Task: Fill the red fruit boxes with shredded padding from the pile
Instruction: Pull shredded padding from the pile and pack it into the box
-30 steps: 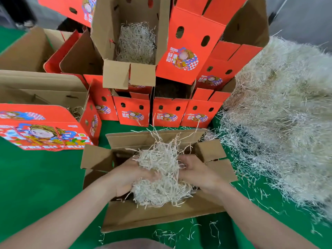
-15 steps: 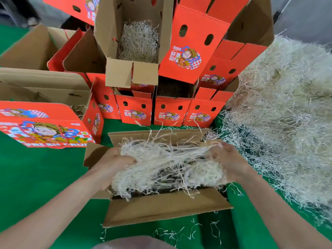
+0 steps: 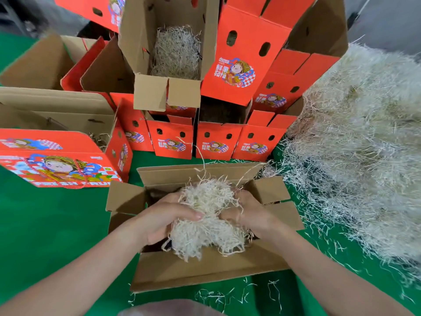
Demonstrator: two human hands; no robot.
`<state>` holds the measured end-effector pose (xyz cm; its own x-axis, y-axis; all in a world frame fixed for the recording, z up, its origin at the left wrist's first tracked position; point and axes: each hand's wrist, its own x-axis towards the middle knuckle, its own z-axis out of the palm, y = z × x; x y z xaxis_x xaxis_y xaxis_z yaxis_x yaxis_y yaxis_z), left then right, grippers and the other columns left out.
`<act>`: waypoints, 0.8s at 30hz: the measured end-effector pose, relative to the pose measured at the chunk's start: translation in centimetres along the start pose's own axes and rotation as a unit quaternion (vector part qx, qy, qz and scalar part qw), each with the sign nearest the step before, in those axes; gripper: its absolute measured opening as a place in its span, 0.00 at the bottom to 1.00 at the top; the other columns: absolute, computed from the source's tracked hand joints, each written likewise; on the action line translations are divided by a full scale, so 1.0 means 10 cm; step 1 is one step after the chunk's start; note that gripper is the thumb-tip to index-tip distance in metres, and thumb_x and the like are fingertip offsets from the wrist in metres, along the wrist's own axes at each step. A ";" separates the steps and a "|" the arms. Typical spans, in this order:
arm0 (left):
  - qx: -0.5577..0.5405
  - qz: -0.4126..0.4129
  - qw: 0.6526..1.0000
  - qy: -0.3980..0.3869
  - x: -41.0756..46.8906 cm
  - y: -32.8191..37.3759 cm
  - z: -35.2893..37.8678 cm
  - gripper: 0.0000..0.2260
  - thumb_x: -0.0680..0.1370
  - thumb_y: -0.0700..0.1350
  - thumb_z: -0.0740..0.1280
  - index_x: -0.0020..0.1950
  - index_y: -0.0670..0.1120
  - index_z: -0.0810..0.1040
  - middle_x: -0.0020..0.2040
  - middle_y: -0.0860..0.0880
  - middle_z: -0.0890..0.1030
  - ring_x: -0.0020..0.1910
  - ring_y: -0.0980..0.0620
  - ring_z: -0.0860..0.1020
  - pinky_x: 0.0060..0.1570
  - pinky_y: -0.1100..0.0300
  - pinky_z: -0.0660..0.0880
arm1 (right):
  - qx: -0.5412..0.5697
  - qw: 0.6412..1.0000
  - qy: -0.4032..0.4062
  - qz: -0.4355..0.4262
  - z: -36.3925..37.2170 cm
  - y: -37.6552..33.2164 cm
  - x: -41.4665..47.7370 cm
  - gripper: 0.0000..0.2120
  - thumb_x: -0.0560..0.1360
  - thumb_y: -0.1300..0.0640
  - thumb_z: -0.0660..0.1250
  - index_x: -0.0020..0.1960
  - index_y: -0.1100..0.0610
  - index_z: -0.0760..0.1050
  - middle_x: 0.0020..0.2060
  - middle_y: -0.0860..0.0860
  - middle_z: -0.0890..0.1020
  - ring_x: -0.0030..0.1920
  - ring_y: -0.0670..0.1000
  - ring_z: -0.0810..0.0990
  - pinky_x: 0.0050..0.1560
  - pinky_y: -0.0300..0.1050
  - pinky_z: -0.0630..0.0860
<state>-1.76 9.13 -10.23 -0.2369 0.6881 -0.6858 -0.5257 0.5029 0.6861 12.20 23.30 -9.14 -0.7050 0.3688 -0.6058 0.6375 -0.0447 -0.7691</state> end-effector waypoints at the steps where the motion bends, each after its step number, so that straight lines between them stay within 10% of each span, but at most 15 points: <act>1: -0.003 -0.004 1.000 0.011 -0.02 0.01 -0.04 0.40 0.52 0.38 0.81 0.62 0.43 0.71 0.56 0.46 0.80 0.58 0.49 0.76 0.56 0.53 0.73 | 0.001 1.000 0.007 0.000 -0.04 0.00 -0.01 0.21 0.73 0.62 0.68 0.62 0.65 0.67 0.39 0.49 0.80 0.39 0.45 0.78 0.42 0.36 0.75; 7: -0.021 0.005 0.993 0.117 -0.11 0.01 -0.29 0.50 0.56 0.46 0.78 0.74 0.45 0.58 0.66 0.44 0.72 0.63 0.46 0.71 0.62 0.48 0.68 | 0.111 0.990 0.077 0.051 -0.42 0.12 -0.06 0.34 0.70 0.57 0.71 0.70 0.60 0.58 0.48 0.53 0.82 0.47 0.46 0.81 0.60 0.54 0.70; 10: -0.035 0.009 0.996 0.076 -0.10 0.03 -0.07 0.41 0.64 0.44 0.75 0.74 0.45 0.60 0.49 0.54 0.78 0.41 0.58 0.77 0.36 0.63 0.77 | 0.086 0.994 -0.037 0.049 -0.27 0.04 -0.06 0.32 0.61 0.45 0.73 0.61 0.56 0.69 0.57 0.50 0.75 0.56 0.47 0.73 0.61 0.49 0.68; 13: -0.087 0.001 0.995 -0.038 -0.04 0.07 0.08 0.30 0.67 0.48 0.72 0.68 0.43 0.70 0.51 0.46 0.82 0.47 0.51 0.81 0.42 0.60 0.78 | 0.099 0.992 -0.057 0.048 -0.04 0.01 0.08 0.38 0.68 0.54 0.73 0.72 0.50 0.57 0.60 0.47 0.75 0.59 0.47 0.73 0.69 0.51 0.62; 17: -0.043 0.037 0.996 -0.072 -0.05 0.09 -0.06 0.24 0.68 0.37 0.71 0.64 0.40 0.72 0.49 0.42 0.80 0.47 0.48 0.78 0.47 0.56 0.72 | 0.115 0.993 0.012 0.025 -0.03 0.02 0.12 0.06 0.77 0.60 0.64 0.53 0.55 0.76 0.44 0.50 0.84 0.45 0.48 0.82 0.53 0.45 0.78; 20: 0.146 0.056 0.987 0.023 -0.05 0.02 -0.12 0.25 0.68 0.36 0.73 0.65 0.43 0.72 0.50 0.50 0.80 0.50 0.54 0.76 0.49 0.62 0.69 | 0.200 0.977 0.066 0.034 -0.12 0.02 0.07 0.07 0.77 0.62 0.62 0.50 0.62 0.78 0.43 0.57 0.84 0.48 0.57 0.83 0.39 0.45 0.81; 24: 0.034 0.028 0.998 -0.044 -0.05 0.03 -0.14 0.22 0.64 0.52 0.76 0.53 0.44 0.79 0.46 0.51 0.81 0.48 0.51 0.76 0.49 0.55 0.71 | 0.260 0.964 0.032 0.054 -0.16 0.05 0.07 0.19 0.77 0.68 0.58 0.33 0.60 0.81 0.29 0.53 0.82 0.28 0.48 0.82 0.27 0.37 0.76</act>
<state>-2.95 8.21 -10.06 -0.1896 0.7585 -0.6235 -0.4568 0.4940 0.7398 12.47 25.05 -9.62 -0.6124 0.3921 -0.6865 0.4516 -0.5392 -0.7109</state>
